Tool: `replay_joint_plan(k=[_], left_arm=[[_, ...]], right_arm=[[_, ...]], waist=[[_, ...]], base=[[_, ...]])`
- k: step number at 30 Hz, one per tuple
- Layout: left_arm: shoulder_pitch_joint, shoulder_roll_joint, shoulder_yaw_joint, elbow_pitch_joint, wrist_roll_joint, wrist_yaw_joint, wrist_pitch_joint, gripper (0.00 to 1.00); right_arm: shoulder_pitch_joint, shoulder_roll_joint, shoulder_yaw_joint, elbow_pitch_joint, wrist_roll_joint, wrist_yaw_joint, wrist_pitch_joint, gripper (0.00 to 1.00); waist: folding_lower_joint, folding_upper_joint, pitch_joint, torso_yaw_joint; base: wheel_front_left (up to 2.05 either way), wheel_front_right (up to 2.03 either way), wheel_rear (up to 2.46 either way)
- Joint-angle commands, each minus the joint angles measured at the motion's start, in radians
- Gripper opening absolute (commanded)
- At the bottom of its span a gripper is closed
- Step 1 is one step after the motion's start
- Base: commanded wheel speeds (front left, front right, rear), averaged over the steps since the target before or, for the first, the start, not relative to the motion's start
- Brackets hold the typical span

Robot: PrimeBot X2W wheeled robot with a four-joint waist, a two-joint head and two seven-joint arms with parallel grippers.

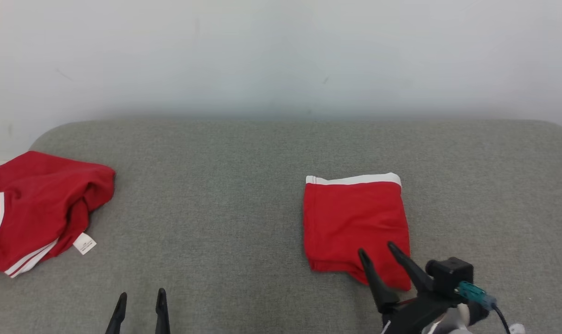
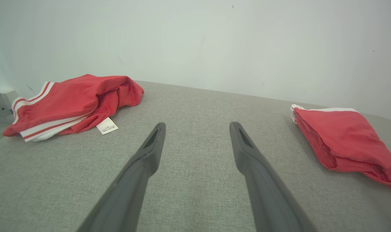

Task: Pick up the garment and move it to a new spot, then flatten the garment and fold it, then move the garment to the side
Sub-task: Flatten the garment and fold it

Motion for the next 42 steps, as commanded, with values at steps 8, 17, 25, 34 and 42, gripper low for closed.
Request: replay_joint_plan(k=[8, 17, 25, 34, 42], left_arm=[[0.014, -0.001, 0.042, -0.006, 0.011, -0.011, -0.004, 1.00], [0.012, -0.001, 0.103, 0.009, 0.014, -0.023, -0.004, 1.00], [0.038, -0.001, 0.132, 0.039, 0.027, -0.036, -0.004, 1.00], [0.069, -0.001, 0.161, 0.057, 0.029, -0.056, -0.004, 1.00], [0.071, -0.001, 0.169, 0.050, 0.032, -0.059, -0.004, 1.00]], right_arm=[[0.122, -0.017, -0.154, -0.109, -0.064, -0.002, -0.066, 1.00], [0.178, -0.046, -0.213, -0.151, -0.077, -0.002, -0.072, 1.00], [0.192, -0.055, -0.246, -0.125, -0.044, -0.002, -0.066, 1.00], [0.200, -0.056, -0.233, -0.107, -0.028, -0.002, -0.049, 1.00], [0.203, -0.047, -0.221, -0.110, -0.025, -0.002, -0.042, 1.00]], waist=[[0.0001, 0.0000, -0.027, -0.088], [0.0001, 0.0000, -0.042, -0.140], [0.0001, 0.0000, -0.063, -0.152], [0.0001, 0.0000, -0.076, -0.137], [0.0001, 0.0000, -0.065, -0.130]], base=[[0.00, 0.00, 0.00], [0.00, 0.00, 0.00], [0.00, 0.00, 0.00], [0.00, 0.00, 0.00], [0.00, 0.00, 0.00]])
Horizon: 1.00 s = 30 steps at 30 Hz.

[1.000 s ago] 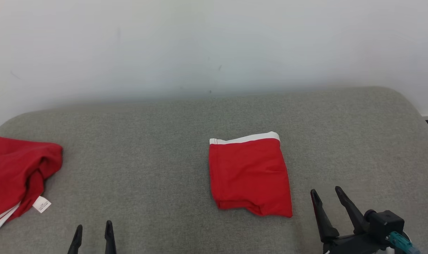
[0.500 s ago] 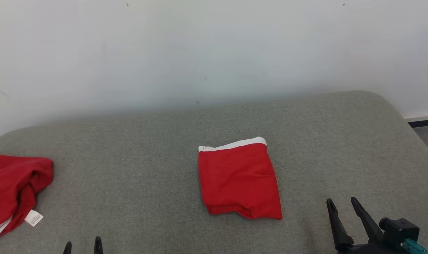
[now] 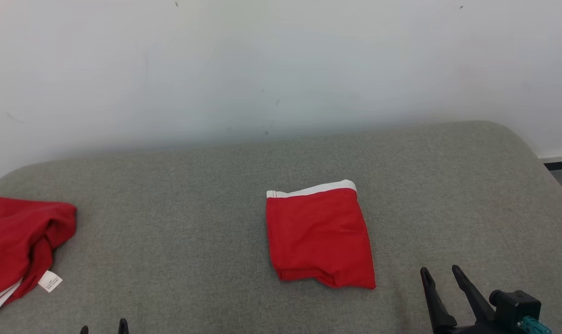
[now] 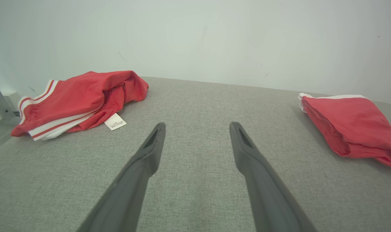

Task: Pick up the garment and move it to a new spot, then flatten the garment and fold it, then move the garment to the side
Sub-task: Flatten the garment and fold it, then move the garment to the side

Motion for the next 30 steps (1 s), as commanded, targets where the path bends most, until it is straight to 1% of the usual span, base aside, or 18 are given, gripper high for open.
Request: replay_joint_plan(k=[1, 13, 22, 30], left_arm=[[0.007, -0.001, 0.003, -0.005, 0.001, 0.000, -0.004, 1.00], [-0.003, -0.001, -0.001, -0.003, 0.001, -0.005, -0.004, 1.00], [-0.008, -0.001, -0.008, -0.007, 0.004, 0.002, -0.004, 1.00], [-0.018, -0.001, -0.019, -0.010, 0.013, -0.002, -0.004, 1.00]], right_arm=[[0.008, 0.003, 0.001, -0.002, 0.004, -0.002, 0.000, 1.00], [0.003, 0.008, 0.006, 0.000, 0.017, -0.002, 0.007, 1.00], [-0.008, 0.006, 0.008, -0.009, 0.011, -0.002, 0.010, 1.00], [-0.039, -0.007, 0.019, -0.023, 0.007, -0.002, 0.027, 1.00]], waist=[[0.0000, 0.0000, 0.003, 0.000], [0.0000, 0.0000, 0.008, 0.001], [0.0000, 0.0000, 0.015, 0.006], [0.0000, 0.0000, 0.032, 0.021]], base=[[0.00, 0.00, 0.00], [0.00, 0.00, 0.00], [0.00, 0.00, 0.00], [0.00, 0.00, 0.00]])
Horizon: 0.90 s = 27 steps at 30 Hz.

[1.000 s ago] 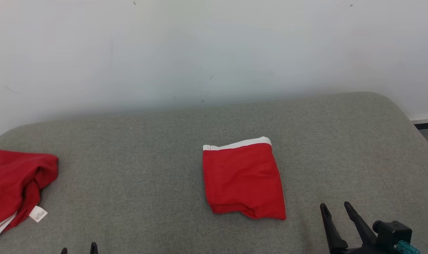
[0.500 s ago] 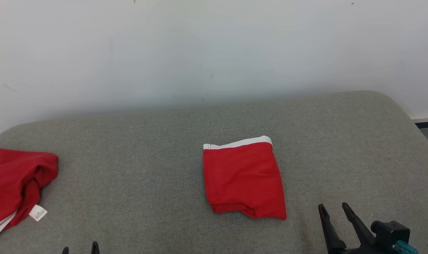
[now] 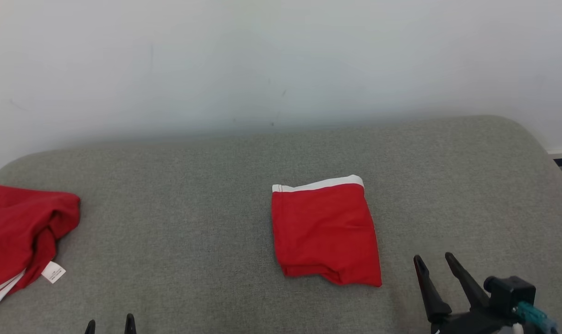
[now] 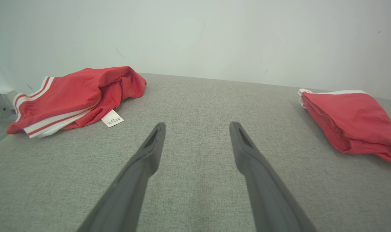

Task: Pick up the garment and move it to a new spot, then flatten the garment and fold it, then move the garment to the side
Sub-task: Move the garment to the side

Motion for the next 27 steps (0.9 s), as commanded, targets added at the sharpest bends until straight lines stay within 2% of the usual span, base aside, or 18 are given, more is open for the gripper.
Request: replay_joint_plan(k=[1, 6, 13, 22, 27], left_arm=[[-0.011, -0.001, -0.002, -0.004, 0.006, -0.001, -0.004, 1.00], [-0.023, -0.001, -0.014, 0.000, 0.006, -0.004, -0.004, 1.00], [-0.040, -0.001, -0.042, 0.002, -0.009, -0.001, -0.004, 1.00], [-0.087, -0.001, -0.088, -0.008, -0.025, 0.008, -0.004, 1.00], [-0.105, -0.001, -0.104, -0.011, -0.033, 0.015, -0.004, 1.00]], right_arm=[[-0.015, -0.011, 0.003, -0.004, 0.001, -0.002, 0.007, 1.00], [-0.094, -0.045, 0.015, -0.002, 0.026, -0.002, 0.105, 1.00], [-0.245, -0.061, -0.011, 0.070, 0.081, -0.002, 0.388, 1.00], [-0.358, -0.023, -0.147, 0.209, 0.048, -0.002, 0.650, 1.00], [-0.392, -0.002, -0.206, 0.241, -0.004, -0.002, 0.740, 1.00]], waist=[[0.0000, 0.0000, 0.006, 0.006], [0.0000, 0.0000, 0.024, 0.027], [0.0000, 0.0000, 0.061, 0.081], [0.0000, 0.0000, 0.141, 0.188], [0.0000, 0.0000, 0.172, 0.234]], base=[[0.00, 0.00, 0.00], [0.00, 0.00, 0.00], [0.00, 0.00, 0.00], [0.00, 0.00, 0.00], [0.00, 0.00, 0.00]])
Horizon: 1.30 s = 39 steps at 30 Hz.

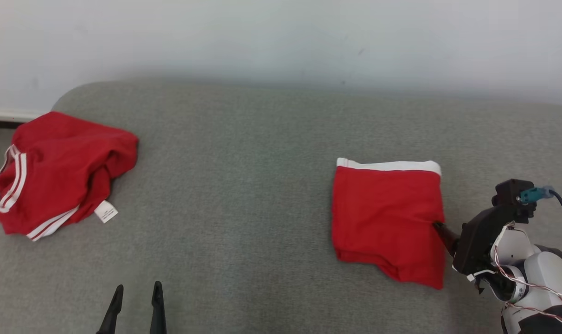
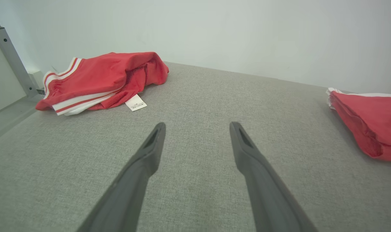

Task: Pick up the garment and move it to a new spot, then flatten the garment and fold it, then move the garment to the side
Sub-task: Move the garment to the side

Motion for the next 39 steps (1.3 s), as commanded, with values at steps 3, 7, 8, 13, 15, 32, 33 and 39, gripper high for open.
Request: replay_joint_plan(k=[3, 7, 8, 13, 15, 32, 33, 39], left_arm=[[-0.019, -0.001, -0.006, -0.003, -0.014, 0.004, -0.004, 1.00], [-0.022, -0.001, -0.017, 0.002, -0.017, 0.004, -0.004, 1.00], [-0.024, -0.001, -0.020, 0.003, -0.017, 0.005, -0.004, 1.00], [-0.029, -0.001, -0.028, 0.005, -0.016, 0.006, -0.004, 1.00], [-0.030, -0.001, -0.029, 0.006, -0.017, 0.006, -0.004, 1.00], [-0.080, -0.001, -0.054, -0.060, 0.012, -0.003, -0.004, 1.00], [-0.089, -0.001, -0.055, -0.067, 0.018, -0.006, -0.004, 1.00], [-0.138, 0.002, -0.066, -0.113, 0.066, -0.017, -0.003, 1.00]], right_arm=[[-0.021, 0.019, -0.024, -0.002, -0.026, -0.002, 0.021, 1.00], [-0.024, 0.035, -0.064, 0.021, -0.076, -0.002, 0.069, 1.00], [-0.023, 0.039, -0.074, 0.028, -0.092, -0.002, 0.083, 1.00], [-0.013, 0.067, -0.116, 0.051, -0.157, -0.002, 0.135, 1.00], [-0.012, 0.082, -0.125, 0.052, -0.173, -0.002, 0.160, 0.53], [-0.095, -0.103, 0.174, -0.131, -0.152, -0.002, 0.237, 0.00], [-0.102, -0.119, 0.188, -0.136, -0.156, -0.002, 0.231, 0.00], [-0.160, -0.207, 0.253, -0.147, -0.195, -0.002, 0.171, 0.00]], waist=[[-0.0001, 0.0000, 0.053, 0.061], [-0.0001, 0.0000, 0.060, 0.076], [-0.0001, 0.0000, 0.061, 0.079], [-0.0001, 0.0000, 0.063, 0.086], [-0.0001, 0.0000, 0.065, 0.085], [-0.0001, 0.0000, 0.155, -0.141], [-0.0001, 0.0000, 0.163, -0.161], [-0.0001, 0.0000, 0.239, -0.269]], base=[[0.00, 0.00, 0.00], [0.00, 0.00, 0.00], [0.00, 0.00, 0.00], [0.00, 0.00, 0.00], [0.00, 0.00, 0.00], [0.00, 0.00, 0.00], [0.00, 0.00, 0.00], [0.00, 0.00, 0.00]])
